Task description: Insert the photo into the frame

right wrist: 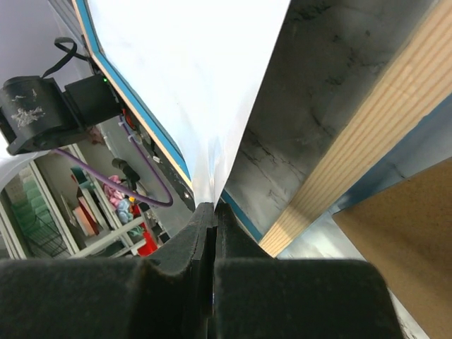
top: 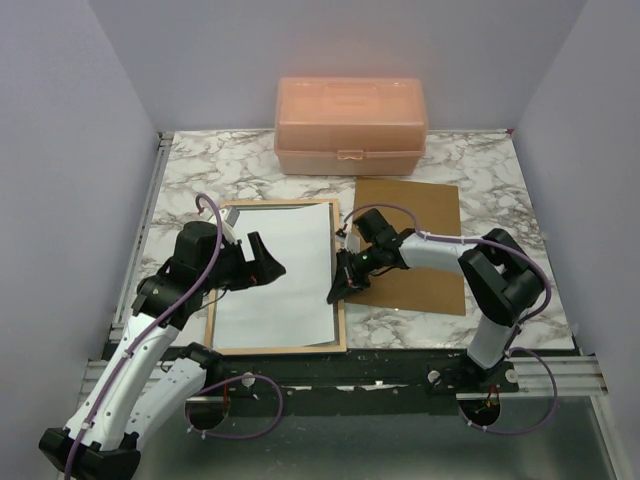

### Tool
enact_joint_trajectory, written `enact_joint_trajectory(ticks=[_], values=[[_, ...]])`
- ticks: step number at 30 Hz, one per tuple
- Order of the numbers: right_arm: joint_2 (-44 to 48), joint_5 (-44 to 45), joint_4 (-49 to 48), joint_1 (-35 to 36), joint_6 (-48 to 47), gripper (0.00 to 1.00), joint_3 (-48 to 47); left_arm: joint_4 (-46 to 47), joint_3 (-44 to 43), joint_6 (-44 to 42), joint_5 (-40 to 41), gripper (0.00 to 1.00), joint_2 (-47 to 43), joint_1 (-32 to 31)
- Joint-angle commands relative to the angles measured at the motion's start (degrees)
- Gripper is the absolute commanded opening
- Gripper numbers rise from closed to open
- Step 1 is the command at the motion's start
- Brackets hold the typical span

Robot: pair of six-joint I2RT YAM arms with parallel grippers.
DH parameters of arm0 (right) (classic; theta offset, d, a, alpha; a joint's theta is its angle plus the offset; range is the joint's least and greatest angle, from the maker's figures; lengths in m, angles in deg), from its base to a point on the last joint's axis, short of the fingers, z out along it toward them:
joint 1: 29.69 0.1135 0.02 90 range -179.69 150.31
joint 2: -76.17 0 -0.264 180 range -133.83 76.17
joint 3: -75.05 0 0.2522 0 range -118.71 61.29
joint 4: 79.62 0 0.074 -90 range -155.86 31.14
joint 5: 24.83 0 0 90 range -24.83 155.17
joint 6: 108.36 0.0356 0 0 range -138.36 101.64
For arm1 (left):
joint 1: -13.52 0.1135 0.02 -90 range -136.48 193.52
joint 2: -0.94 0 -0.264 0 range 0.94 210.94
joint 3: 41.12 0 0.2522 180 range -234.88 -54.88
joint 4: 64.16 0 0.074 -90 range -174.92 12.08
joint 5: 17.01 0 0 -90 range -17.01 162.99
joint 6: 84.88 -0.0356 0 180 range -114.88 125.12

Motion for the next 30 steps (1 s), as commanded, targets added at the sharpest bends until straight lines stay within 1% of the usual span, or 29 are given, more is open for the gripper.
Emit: enact_joint_trajectory(ticks=[1, 3, 6, 7, 10, 13, 18, 26, 30], values=[[-0.38, 3.28, 0.5, 0.55, 0.43, 0.06, -1.09, -1.19, 0.7, -0.76, 0.78, 0.89, -0.72, 0.3], [0.59, 6.05, 1.84, 0.55, 0.2, 0.18, -1.09, -1.1, 0.95, -0.76, 0.8, 0.89, -0.8, 0.31], [2.0, 9.43, 3.5, 0.5, -0.18, 0.32, -1.16, -1.1, 1.1, -0.76, 0.72, 0.89, -1.0, 0.29], [2.44, 10.19, 3.82, 0.5, -0.17, 0.37, -1.22, -1.12, 1.18, -0.76, 0.79, 0.89, -0.98, 0.29], [3.25, 11.24, 4.71, 0.55, -0.27, 0.45, -1.44, -0.92, 1.4, -0.71, 0.72, 0.89, -1.07, 0.31], [3.76, 12.09, 5.63, 0.52, -0.32, 0.51, -1.79, -0.92, 1.49, -0.67, 0.64, 0.89, -1.07, 0.29], [5.4, 14.32, 6.97, 0.57, -0.46, 0.58, -1.79, -0.58, 2.09, -0.5, 0.37, 0.89, -1.16, 0.29], [7.45, 20.96, 9.0, 0.48, 0.15, 0.74, -0.83, 2.41, 3.96, 0.63, -2.5, 0.89, -0.4, 0.34], [6.73, 22.81, 9.81, 0.48, 0.37, 0.75, -0.05, 5.4, 5.87, 2.46, -5.23, 0.89, 0.17, 0.29]])
